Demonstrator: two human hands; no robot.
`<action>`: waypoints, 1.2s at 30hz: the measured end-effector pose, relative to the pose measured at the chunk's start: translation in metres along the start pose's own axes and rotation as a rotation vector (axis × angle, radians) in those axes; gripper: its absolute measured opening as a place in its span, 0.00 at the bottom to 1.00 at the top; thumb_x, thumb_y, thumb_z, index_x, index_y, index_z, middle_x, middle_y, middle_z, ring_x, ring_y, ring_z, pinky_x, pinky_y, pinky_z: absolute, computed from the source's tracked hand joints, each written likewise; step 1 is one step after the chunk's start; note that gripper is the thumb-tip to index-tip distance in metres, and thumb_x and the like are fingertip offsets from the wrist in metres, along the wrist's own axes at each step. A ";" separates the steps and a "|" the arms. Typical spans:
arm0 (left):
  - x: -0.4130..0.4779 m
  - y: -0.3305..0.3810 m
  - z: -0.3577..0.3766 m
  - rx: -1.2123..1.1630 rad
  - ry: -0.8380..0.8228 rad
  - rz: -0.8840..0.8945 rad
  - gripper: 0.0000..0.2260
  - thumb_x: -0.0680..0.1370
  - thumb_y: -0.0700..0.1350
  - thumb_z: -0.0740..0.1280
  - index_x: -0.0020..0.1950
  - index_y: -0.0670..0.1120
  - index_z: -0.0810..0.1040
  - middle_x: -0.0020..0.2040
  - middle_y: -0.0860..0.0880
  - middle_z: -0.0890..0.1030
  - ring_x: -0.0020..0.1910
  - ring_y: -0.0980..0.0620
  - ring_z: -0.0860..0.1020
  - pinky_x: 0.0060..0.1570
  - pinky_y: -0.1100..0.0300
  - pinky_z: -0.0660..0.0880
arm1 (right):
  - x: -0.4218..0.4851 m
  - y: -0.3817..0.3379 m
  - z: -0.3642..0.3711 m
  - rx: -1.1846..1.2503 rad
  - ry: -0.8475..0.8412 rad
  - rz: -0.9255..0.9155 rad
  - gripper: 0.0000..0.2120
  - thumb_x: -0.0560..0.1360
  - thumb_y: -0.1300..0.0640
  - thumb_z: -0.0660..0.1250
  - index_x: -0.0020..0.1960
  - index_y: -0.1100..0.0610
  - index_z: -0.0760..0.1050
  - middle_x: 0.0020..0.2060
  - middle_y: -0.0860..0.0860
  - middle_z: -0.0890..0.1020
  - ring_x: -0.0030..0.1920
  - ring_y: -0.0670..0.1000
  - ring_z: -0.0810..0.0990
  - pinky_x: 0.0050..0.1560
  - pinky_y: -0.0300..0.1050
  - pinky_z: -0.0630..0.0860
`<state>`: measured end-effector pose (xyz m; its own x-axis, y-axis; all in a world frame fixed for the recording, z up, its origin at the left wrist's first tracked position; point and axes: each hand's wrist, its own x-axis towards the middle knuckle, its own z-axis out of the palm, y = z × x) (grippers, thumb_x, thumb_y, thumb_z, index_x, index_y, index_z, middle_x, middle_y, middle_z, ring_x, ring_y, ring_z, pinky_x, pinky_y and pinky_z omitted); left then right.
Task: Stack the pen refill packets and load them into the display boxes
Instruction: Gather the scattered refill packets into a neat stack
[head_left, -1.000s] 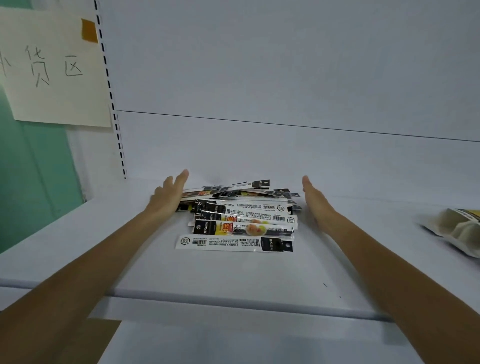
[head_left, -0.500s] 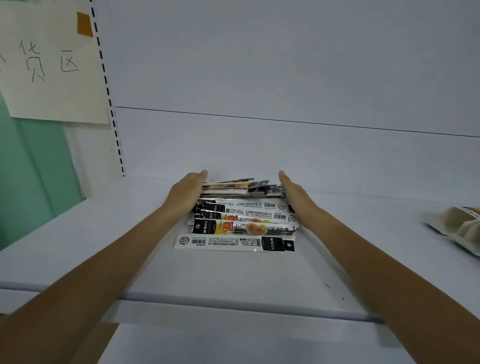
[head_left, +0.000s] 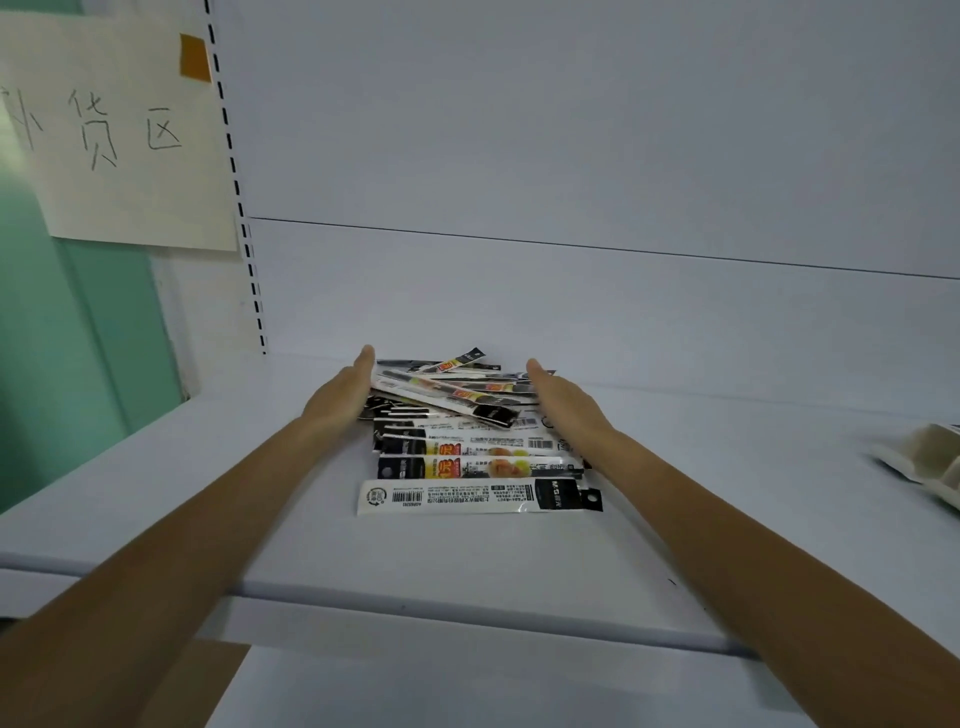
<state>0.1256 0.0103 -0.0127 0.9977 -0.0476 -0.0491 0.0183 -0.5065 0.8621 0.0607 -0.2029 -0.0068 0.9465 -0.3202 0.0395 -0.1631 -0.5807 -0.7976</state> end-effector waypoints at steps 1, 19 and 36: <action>0.000 -0.001 -0.001 -0.025 -0.018 0.002 0.30 0.80 0.61 0.42 0.66 0.42 0.69 0.68 0.43 0.70 0.68 0.43 0.67 0.70 0.49 0.58 | 0.002 -0.001 0.003 -0.025 -0.006 -0.006 0.33 0.80 0.40 0.44 0.68 0.65 0.67 0.65 0.60 0.73 0.64 0.59 0.71 0.64 0.49 0.64; -0.006 0.018 0.009 -0.297 -0.121 0.002 0.21 0.80 0.61 0.48 0.41 0.48 0.71 0.23 0.51 0.79 0.26 0.56 0.79 0.35 0.65 0.74 | 0.034 0.008 0.021 0.250 0.254 0.111 0.16 0.80 0.54 0.50 0.40 0.58 0.70 0.44 0.56 0.76 0.46 0.55 0.72 0.45 0.43 0.64; 0.006 0.018 -0.006 0.224 0.096 0.362 0.14 0.81 0.51 0.53 0.41 0.46 0.71 0.44 0.49 0.73 0.47 0.50 0.70 0.41 0.59 0.65 | 0.072 -0.007 -0.005 -0.250 0.121 -0.312 0.11 0.78 0.53 0.59 0.49 0.60 0.76 0.46 0.51 0.77 0.48 0.49 0.74 0.49 0.41 0.66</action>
<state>0.1320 0.0059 0.0049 0.9389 -0.1812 0.2927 -0.3380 -0.6467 0.6837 0.1284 -0.2250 0.0047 0.9243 -0.1768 0.3383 0.0498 -0.8228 -0.5661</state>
